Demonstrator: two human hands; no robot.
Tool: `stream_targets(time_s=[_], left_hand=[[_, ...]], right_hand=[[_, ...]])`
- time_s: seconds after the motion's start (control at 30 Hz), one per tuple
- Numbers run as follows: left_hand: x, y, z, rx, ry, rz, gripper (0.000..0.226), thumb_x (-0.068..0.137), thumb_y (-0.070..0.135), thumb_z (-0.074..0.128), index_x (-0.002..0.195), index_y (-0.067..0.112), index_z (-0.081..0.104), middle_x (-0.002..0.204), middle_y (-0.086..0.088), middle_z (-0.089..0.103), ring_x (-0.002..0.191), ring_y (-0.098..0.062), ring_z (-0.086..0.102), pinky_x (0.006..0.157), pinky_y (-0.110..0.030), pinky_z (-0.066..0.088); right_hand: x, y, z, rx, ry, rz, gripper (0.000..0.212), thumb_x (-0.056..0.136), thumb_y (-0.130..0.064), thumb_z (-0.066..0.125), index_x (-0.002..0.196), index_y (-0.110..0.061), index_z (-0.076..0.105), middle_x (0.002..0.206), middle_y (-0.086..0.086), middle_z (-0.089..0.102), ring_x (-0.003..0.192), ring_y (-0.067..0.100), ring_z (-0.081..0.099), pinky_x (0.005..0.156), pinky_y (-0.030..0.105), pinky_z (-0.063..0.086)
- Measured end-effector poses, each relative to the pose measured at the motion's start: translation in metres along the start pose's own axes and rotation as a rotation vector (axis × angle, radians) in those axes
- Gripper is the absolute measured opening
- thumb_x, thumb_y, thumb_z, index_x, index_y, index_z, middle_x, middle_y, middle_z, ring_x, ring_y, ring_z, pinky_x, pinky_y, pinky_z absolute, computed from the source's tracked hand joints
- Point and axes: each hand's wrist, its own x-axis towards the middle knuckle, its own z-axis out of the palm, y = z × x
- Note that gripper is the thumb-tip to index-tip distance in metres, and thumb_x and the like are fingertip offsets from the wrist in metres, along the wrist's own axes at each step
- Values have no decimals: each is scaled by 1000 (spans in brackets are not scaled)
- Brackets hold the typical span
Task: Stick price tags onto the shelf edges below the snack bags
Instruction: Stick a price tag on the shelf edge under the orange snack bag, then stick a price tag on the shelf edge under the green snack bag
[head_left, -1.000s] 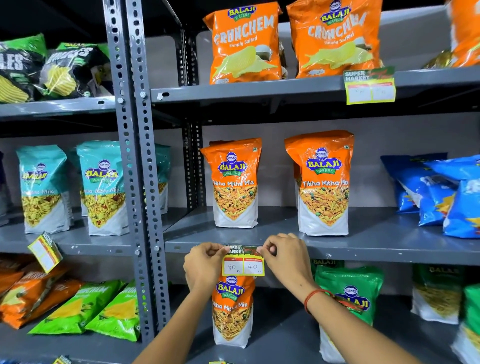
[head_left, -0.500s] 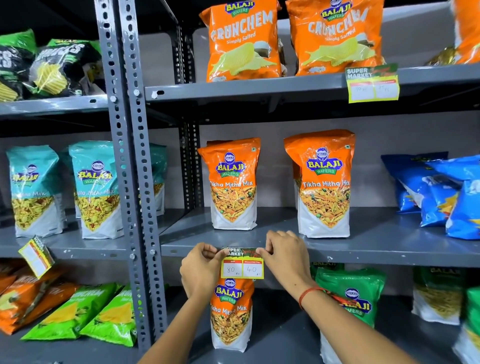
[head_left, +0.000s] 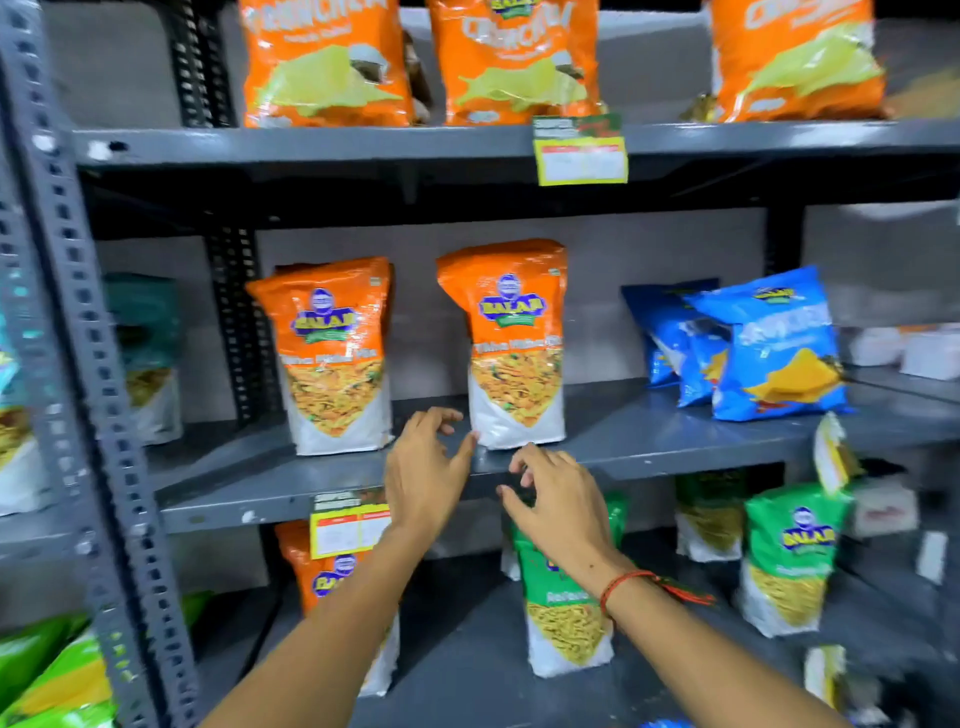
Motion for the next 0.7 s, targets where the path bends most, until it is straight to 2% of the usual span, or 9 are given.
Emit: stream_targets(time_s=[0.13,0.3,0.4,0.43,0.5,0.57,0.63,0.7], left_hand=[[12,53,57,-62,-115,61,20,81,32,73,96,20,69,90,-1,71,83,-25,66,70,-35,50],[15,129,139,-150,-281,188,18,80,38,72,89,22,73,81,3,75,79,-19,70,72,-36,56],[8,174,187,-108,-367,274,23,80,46,70,86,23,73,81,4,76,83,-21,70,72,-35,56],[6,188,204,-89,-404,299,25,80,47,70,86,23,74,83,3,77,85,-23,70,73,-35,55],[2,216,235,-50,-470,342,28,81,49,68,88,23,75,87,0,77,90,-26,69,76,-35,53],[0,238,263,-33,-525,346,29,82,49,68,91,22,75,90,-3,77,93,-27,69,75,-34,51],[2,256,294,-30,-566,332,28,81,45,70,95,21,75,94,-3,77,96,-27,69,78,-35,53],[6,268,319,-15,-601,289,27,77,40,74,96,22,75,96,-1,78,98,-25,70,82,-37,56]], right_hand=[[-15,68,-43,27,83,215,21,74,-32,73,87,-24,59,69,-8,60,76,22,59,68,36,47],[-41,164,-81,198,211,577,18,76,-28,76,85,-24,61,67,-8,59,67,20,61,66,33,48],[-54,213,-97,354,363,758,16,81,-26,74,86,-16,63,69,-1,63,66,16,59,61,15,42],[-58,231,-101,438,439,839,17,82,-26,73,87,-14,62,72,3,63,68,17,59,61,13,43],[-64,269,-108,535,581,965,19,83,-27,72,89,-15,58,80,8,64,73,21,59,69,26,48],[-67,303,-116,543,650,1051,20,84,-28,70,94,-19,54,82,6,62,75,23,57,74,34,45],[-66,335,-126,599,671,1093,21,85,-29,69,97,-20,54,80,1,57,71,20,54,71,33,44],[-62,362,-134,690,622,1092,20,83,-31,71,93,-20,58,85,3,60,71,14,53,67,28,43]])
